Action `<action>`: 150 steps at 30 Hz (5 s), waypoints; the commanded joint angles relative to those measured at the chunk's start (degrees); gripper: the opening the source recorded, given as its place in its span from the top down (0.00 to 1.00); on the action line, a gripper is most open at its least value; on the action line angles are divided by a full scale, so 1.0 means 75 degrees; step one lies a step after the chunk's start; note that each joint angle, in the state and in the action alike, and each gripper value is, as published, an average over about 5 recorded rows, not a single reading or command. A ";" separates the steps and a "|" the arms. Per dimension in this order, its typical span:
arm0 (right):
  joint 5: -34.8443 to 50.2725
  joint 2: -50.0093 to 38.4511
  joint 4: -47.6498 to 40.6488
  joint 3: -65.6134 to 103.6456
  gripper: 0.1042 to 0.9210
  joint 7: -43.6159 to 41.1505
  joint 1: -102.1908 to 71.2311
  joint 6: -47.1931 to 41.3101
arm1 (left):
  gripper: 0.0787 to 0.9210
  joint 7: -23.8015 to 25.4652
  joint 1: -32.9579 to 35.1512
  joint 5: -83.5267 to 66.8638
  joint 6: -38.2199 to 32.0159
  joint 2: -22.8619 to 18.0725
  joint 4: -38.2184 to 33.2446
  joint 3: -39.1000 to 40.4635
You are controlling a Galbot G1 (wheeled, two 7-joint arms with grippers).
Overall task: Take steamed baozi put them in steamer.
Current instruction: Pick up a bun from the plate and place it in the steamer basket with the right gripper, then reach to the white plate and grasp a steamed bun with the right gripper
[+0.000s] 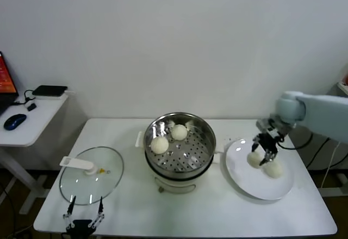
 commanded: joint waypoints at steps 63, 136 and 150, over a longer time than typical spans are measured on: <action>0.0379 0.2850 -0.0894 0.0333 0.12 -0.0877 0.1104 0.2378 | 0.12 -0.0011 0.0083 0.0011 -0.0116 -0.0354 -0.0070 -0.0086; -0.2274 -0.0491 -0.3393 0.3233 0.13 0.0184 -0.4585 0.0868 | 0.12 -0.0006 0.0033 0.0204 -0.0172 -0.0373 0.0273 -0.0044; -0.1682 -0.0737 -0.2397 0.1940 0.44 0.0221 -0.2849 0.0829 | 0.12 -0.0005 0.0028 0.0191 -0.0154 -0.0373 0.0200 -0.0025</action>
